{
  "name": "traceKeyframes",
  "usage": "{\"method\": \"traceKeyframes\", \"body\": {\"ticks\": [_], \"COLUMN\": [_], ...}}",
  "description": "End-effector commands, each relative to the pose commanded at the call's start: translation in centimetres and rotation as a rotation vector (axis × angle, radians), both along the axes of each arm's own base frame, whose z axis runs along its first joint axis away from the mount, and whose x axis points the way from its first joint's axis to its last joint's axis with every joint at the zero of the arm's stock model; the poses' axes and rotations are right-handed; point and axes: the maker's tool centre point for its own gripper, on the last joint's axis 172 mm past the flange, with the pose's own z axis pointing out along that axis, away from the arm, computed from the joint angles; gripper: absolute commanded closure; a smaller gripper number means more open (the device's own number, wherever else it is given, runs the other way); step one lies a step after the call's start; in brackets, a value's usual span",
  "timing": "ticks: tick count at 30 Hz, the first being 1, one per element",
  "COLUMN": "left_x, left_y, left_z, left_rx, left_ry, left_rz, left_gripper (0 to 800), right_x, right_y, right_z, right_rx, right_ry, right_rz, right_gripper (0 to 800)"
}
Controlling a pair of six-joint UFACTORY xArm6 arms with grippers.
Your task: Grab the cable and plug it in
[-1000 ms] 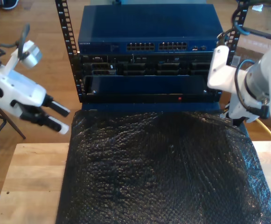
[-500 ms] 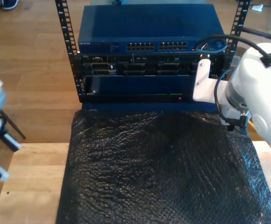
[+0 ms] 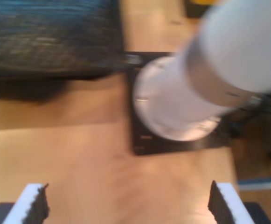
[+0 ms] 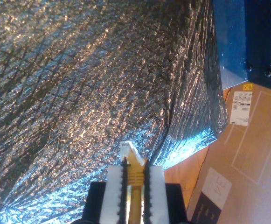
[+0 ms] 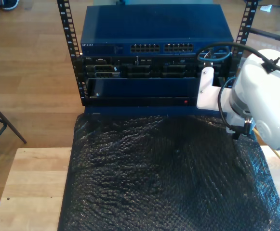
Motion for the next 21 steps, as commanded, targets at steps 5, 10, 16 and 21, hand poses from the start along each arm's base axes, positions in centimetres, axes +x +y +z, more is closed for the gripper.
{"method": "traceKeyframes", "body": {"ticks": [5, 10, 16, 21], "left_x": [-3.6, -5.0, -6.5, -7.3], "left_y": [0.3, 0.2, 0.2, -1.4], "left_z": [-3.0, -5.6, -6.1, -8.0], "left_rx": [-0.032, -0.026, -0.022, -0.033], "left_ry": [-0.030, -0.062, -0.088, -0.090], "left_rz": [-0.005, -0.017, -0.040, -0.046], "left_gripper": [0, 0, 0, 0], "right_x": [-0.1, -0.2, -0.5, -0.8], "right_y": [0.0, 0.2, 0.3, 0.2], "right_z": [-0.1, -0.3, -0.6, -0.9], "right_rx": [0.004, 0.005, 0.000, 0.000], "right_ry": [0.003, 0.007, 0.014, 0.019], "right_rz": [-0.004, -0.001, 0.004, 0.005], "right_gripper": [799, 799, 799, 799]}}
